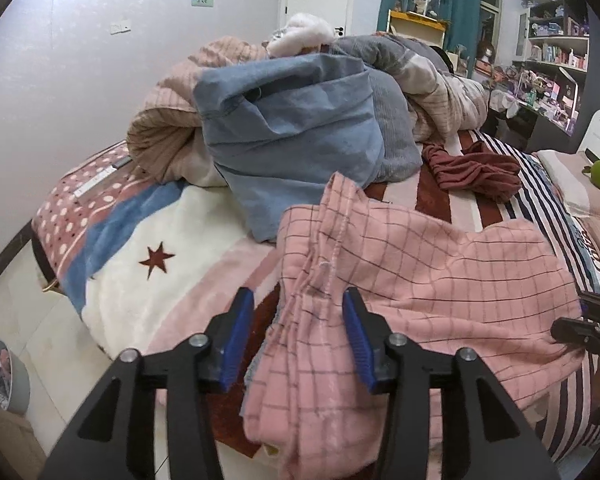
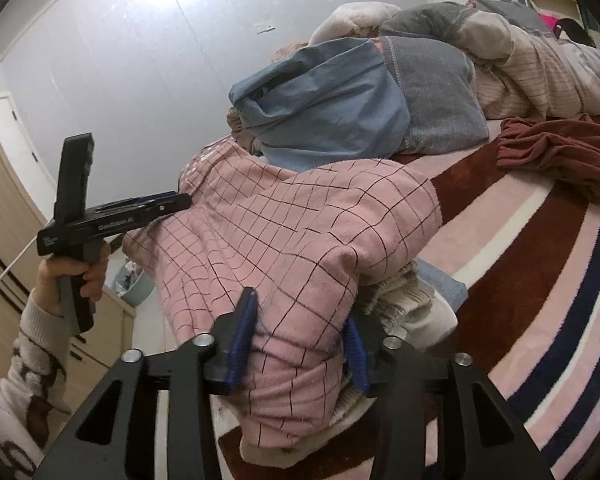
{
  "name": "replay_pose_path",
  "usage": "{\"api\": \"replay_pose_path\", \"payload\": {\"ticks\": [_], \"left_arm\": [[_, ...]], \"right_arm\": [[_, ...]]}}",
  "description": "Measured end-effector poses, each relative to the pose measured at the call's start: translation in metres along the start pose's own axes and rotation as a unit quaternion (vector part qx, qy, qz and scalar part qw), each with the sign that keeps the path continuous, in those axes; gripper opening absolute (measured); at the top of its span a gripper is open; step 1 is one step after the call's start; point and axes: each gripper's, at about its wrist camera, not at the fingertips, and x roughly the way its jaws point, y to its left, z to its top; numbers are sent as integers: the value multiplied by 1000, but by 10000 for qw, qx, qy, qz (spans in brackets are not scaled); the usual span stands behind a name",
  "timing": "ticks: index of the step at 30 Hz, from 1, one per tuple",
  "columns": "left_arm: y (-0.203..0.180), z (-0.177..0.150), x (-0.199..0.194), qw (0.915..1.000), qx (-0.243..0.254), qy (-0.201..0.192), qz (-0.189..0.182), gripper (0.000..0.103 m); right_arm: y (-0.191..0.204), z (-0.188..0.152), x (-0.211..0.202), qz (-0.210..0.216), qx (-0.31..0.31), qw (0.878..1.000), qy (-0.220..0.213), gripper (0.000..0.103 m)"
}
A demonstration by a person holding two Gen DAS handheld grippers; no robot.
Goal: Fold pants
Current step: 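Carry the folded pants with both tools onto the clothes pile and release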
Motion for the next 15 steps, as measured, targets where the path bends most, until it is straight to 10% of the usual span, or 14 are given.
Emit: {"api": "replay_pose_path", "payload": {"ticks": [15], "left_arm": [[-112, -30, -94, 9952, 354, -907, -72, 82]], "right_arm": [[9, -44, -96, -529, 36, 9977, -419, 65]]}}
